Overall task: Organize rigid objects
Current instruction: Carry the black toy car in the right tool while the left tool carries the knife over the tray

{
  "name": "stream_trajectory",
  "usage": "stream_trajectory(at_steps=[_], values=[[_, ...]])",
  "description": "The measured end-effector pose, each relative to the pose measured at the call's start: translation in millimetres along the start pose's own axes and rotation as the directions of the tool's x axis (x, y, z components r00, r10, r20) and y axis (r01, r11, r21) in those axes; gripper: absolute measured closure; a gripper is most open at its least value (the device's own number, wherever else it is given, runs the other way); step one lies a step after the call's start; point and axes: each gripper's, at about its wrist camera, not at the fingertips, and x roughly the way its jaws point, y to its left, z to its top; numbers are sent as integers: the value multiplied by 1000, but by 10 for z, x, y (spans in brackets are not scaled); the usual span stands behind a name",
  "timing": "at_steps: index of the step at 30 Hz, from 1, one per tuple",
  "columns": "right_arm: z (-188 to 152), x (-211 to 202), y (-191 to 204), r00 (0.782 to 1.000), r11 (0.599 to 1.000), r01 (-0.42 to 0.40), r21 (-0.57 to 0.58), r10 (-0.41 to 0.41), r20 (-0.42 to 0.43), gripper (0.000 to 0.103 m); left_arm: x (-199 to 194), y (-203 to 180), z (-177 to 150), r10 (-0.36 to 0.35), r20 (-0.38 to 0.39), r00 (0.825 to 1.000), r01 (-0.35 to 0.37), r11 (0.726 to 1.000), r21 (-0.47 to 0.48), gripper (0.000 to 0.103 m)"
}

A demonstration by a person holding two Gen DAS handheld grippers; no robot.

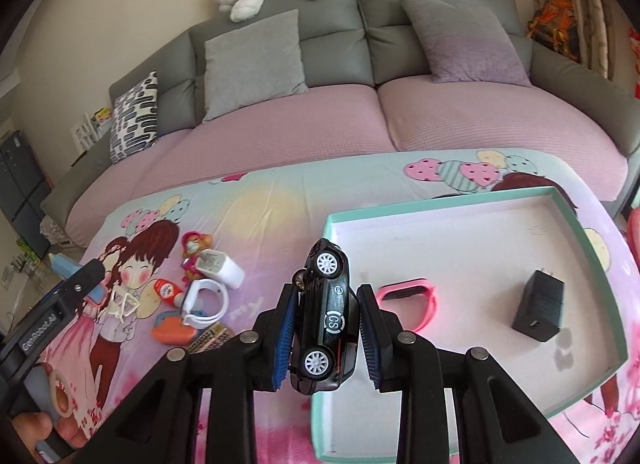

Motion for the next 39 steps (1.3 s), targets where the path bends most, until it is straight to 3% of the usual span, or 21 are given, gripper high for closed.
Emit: stream_trajectory(at_steps=[7,17,22,27,32,39], values=[[54,-77,-601,993,986,117,118,-117,-3,71,51,-664,-9,-109,-43,993,113,988,109,26],[26,-215,-1172,974,945,222,238,-228,-5,71,178,-1561,-191,-243,-147,959,271,936,224,26],[-6,-342,-1410,935,895,340,289,-354,-5,71,247,-1928,-387,-284,-205,937,333,904,268,26],[-83,-264,-1667,890,831,452,325,-446,-95,71,330,-2142,-632,-300,-270,915,375,879,294,26],[-165,-205,-1784,881,813,472,340,-453,-141,71,411,-2244,-751,-295,-314,902,389,870,302,26],[-195,-103,-1771,886,825,463,323,-432,-168,71,499,-2236,-793,-277,-346,897,381,879,285,26]])
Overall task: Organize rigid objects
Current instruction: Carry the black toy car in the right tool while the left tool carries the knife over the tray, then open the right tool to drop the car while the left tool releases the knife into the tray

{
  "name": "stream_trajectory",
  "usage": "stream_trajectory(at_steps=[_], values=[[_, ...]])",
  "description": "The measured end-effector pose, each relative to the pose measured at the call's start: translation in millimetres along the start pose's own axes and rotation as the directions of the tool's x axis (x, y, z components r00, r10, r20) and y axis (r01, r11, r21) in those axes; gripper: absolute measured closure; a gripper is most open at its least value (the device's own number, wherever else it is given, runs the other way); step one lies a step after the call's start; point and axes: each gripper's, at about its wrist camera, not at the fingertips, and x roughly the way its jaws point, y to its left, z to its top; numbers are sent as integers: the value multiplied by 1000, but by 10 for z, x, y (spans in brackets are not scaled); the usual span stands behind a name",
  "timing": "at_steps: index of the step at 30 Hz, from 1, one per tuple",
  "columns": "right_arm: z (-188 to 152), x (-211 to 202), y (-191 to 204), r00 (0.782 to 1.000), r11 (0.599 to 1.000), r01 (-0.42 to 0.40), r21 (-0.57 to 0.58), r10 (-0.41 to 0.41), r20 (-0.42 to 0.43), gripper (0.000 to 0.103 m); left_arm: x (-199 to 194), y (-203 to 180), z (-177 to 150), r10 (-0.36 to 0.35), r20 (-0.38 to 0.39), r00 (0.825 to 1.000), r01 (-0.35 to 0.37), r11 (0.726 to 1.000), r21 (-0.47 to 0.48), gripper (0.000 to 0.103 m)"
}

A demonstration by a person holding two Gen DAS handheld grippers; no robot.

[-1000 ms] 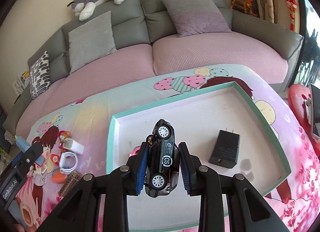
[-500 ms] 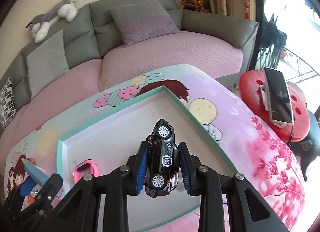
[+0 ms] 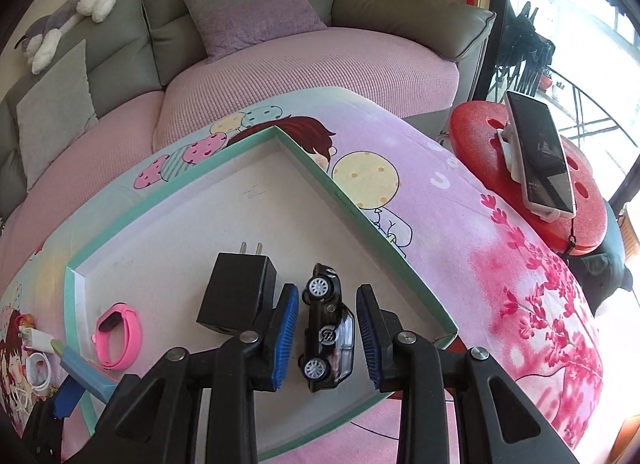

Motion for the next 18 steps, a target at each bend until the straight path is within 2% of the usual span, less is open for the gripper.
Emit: stream_trajectory(at_steps=[11,13,15,18], values=[[-17,33,66,1000,1000,-15,-25,14,-20,69,85,101,-28,27,-26,999,-28,999,-25,26],[-12,41,68,1000,999,-22,-25,22,-23,64,86,102,-20,32,-16,999,-33,999,-24,24],[-12,40,73,1000,999,-23,-25,22,-22,53,64,111,-17,35,-5,999,-35,999,-26,18],[-11,14,85,999,999,-30,-28,30,-17,48,31,140,-13,40,5,999,-40,999,-36,17]])
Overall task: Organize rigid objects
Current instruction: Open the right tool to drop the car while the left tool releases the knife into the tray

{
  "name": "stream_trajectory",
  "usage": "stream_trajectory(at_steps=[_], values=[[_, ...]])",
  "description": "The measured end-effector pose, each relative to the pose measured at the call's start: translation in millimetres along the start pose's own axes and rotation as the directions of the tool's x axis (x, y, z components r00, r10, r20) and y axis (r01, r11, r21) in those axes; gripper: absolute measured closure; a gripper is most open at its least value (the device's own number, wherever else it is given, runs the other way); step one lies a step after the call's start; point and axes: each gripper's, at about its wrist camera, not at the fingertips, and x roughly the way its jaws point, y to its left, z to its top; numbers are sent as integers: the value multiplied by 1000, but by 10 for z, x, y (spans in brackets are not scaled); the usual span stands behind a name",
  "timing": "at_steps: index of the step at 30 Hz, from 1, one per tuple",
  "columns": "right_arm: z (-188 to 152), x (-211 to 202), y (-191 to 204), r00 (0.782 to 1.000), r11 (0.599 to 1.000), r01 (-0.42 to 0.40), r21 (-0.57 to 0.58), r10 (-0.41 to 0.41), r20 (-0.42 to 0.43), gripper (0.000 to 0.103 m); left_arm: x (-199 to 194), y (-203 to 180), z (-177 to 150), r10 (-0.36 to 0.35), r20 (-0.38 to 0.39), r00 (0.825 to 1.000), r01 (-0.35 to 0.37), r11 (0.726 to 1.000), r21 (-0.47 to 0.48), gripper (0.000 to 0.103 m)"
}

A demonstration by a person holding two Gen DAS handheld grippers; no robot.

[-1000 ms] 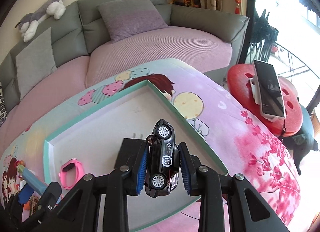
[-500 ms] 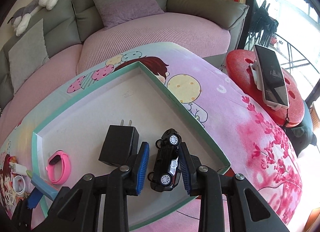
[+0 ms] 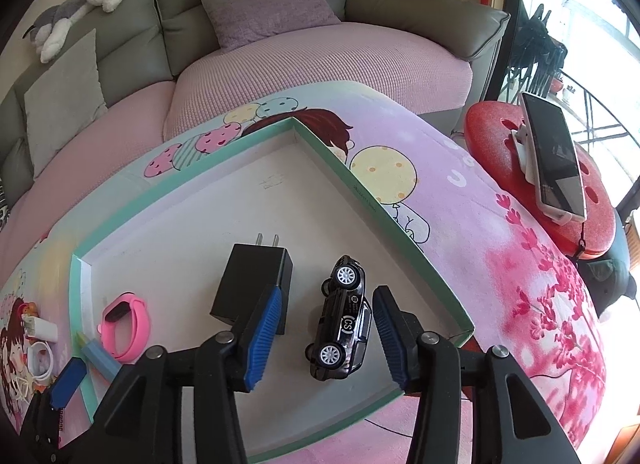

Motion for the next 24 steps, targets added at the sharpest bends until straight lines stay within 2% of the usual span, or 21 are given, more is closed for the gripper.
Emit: stream_trajectory(at_steps=[2,4,8,12,19,24], values=[[5,-18,15,1000,1000,-13,-3,13,6,42,-46,37,3,-5,14,1000,6,1000,-13,13],[13,-37,37,1000,1000,-29,-9,29,12,40,-101,89,14,-4,29,1000,5,999,-36,9],[26,-84,72,996,996,-89,-2,89,29,33,-241,231,53,40,74,996,-35,997,-64,9],[31,-145,184,991,992,-127,-30,128,49,27,-375,504,73,97,111,989,-81,987,-139,9],[-23,-180,480,984,980,-166,-113,172,50,18,-542,1091,16,238,116,964,-196,937,-288,9],[-100,-226,760,976,962,-198,-189,211,51,1,-616,1478,-69,305,93,948,-247,887,-391,8]])
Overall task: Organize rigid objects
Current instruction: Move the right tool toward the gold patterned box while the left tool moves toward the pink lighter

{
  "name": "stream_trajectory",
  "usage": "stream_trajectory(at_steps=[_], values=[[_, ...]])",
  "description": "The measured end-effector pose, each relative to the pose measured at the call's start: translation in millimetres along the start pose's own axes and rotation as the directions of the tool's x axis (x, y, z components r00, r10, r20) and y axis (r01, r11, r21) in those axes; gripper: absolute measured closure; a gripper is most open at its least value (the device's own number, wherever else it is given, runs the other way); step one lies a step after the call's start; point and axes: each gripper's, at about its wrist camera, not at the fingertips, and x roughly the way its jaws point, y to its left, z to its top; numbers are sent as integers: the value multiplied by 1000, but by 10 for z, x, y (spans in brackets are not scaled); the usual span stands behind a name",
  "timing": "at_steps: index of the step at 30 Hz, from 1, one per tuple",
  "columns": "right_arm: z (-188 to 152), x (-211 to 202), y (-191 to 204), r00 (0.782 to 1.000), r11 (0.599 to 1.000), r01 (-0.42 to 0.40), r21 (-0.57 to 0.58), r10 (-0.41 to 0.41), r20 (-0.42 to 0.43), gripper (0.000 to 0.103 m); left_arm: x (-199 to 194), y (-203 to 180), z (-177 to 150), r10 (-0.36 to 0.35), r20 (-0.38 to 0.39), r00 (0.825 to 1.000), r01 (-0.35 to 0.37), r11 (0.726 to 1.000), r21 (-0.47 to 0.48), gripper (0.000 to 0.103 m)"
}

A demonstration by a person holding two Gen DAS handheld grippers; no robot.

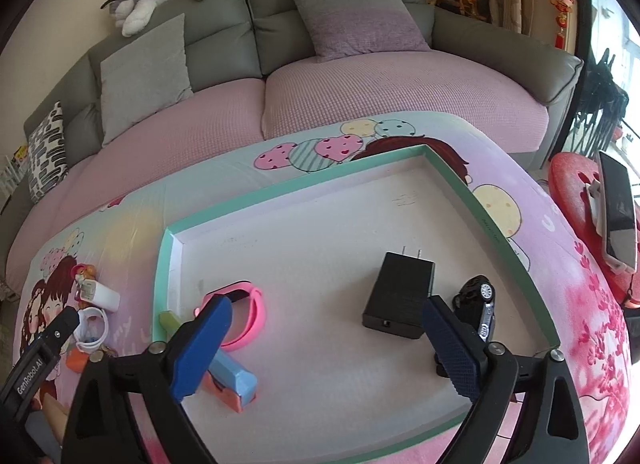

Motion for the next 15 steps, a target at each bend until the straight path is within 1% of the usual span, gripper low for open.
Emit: stream_trajectory(at_steps=[1,2,3,7,12,15], values=[[-7,-2,61,1000,1000,-7,-14,7,2,1,6,68,9,10,-1,1000,-10,1000,-20,7],[-16,-4,123,1000,999,-15,-28,15,3,1,12,123,14,19,-2,1000,-19,999,-38,3],[-26,-5,183,1000,999,-23,-41,23,4,1,5,192,14,24,0,1000,-24,998,-57,0],[-82,11,456,998,993,-61,-102,61,-9,1,-21,383,34,40,6,999,-39,994,-102,0],[-185,10,826,991,975,-132,-176,129,-30,1,-86,621,33,97,7,995,-96,987,-128,0],[-265,24,1038,983,961,-180,-211,173,-54,1,-106,800,29,133,-13,991,-134,981,-142,0]])
